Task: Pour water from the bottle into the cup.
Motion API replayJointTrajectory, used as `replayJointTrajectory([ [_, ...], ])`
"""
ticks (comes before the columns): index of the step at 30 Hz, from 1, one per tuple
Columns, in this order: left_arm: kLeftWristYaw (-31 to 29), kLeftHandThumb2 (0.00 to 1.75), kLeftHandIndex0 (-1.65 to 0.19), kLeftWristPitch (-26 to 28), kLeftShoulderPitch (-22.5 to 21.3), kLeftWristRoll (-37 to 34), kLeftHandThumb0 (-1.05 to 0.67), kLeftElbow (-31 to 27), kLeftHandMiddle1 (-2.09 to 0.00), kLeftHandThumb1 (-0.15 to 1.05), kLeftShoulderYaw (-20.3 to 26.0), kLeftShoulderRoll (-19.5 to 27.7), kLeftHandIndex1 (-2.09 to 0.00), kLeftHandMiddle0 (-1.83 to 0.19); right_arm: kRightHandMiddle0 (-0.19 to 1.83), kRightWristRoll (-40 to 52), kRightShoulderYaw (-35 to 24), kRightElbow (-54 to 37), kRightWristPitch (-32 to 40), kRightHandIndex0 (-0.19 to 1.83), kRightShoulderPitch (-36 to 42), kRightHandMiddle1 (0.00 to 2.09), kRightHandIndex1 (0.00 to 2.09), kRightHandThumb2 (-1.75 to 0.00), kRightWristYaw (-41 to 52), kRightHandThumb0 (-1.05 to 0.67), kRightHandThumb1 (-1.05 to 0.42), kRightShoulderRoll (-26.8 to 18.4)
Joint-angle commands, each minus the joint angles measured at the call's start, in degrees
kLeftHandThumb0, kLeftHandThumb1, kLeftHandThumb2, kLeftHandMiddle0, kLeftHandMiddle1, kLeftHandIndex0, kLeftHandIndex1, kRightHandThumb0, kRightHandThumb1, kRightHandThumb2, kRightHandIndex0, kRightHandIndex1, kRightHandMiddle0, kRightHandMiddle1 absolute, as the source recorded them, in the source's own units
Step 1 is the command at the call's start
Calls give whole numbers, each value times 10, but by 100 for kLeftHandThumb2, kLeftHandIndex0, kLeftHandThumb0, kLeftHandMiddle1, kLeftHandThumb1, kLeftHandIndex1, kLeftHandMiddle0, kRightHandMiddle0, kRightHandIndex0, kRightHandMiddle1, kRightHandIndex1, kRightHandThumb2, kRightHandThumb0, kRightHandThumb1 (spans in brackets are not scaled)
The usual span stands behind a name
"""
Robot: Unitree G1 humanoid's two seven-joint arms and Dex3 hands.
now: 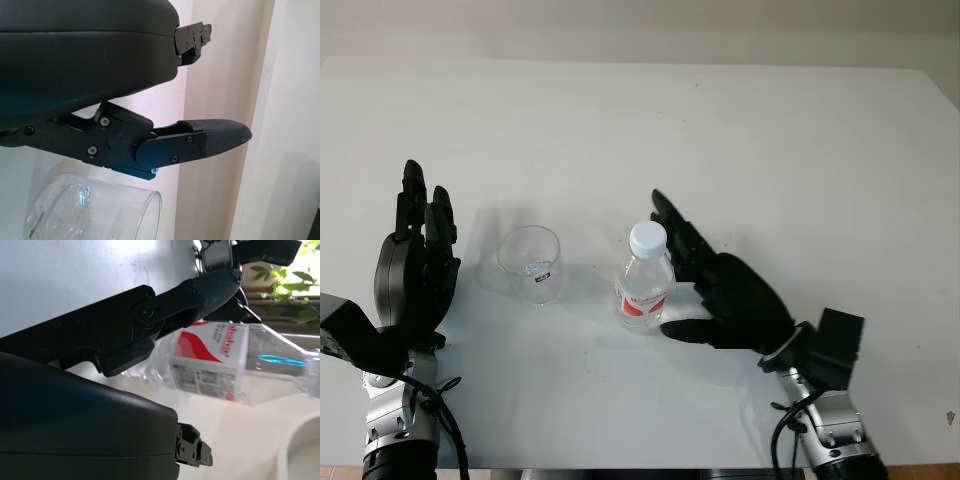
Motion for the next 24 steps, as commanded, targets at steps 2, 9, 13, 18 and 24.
replayJointTrajectory([
  [2,2,53,18,-2,15,-3,-75,-1,-4,105,0,-8,-2,18,-19,7,7,19,-1,-19,-9,0,0,-5,15,-91,-96,7],
  [9,5,50,17,0,13,0,-78,-1,-5,105,-4,-8,-3,17,-19,2,10,60,-10,-19,-16,0,0,-6,-4,-91,-96,44],
  [13,0,49,18,3,11,-5,-79,0,-5,105,-5,-8,-2,18,-19,-6,8,97,7,-19,-34,0,0,-5,-36,-90,-96,68],
  [18,-5,50,19,-3,9,-10,-77,6,-2,105,-4,-9,-2,19,-19,-9,9,137,-10,-19,-54,0,0,-5,-38,-91,-96,86],
  [24,5,50,17,-7,11,-4,-79,5,-4,105,-6,-12,-3,17,-19,-5,12,151,-15,-19,-66,0,0,-5,-18,-88,-94,91],
])
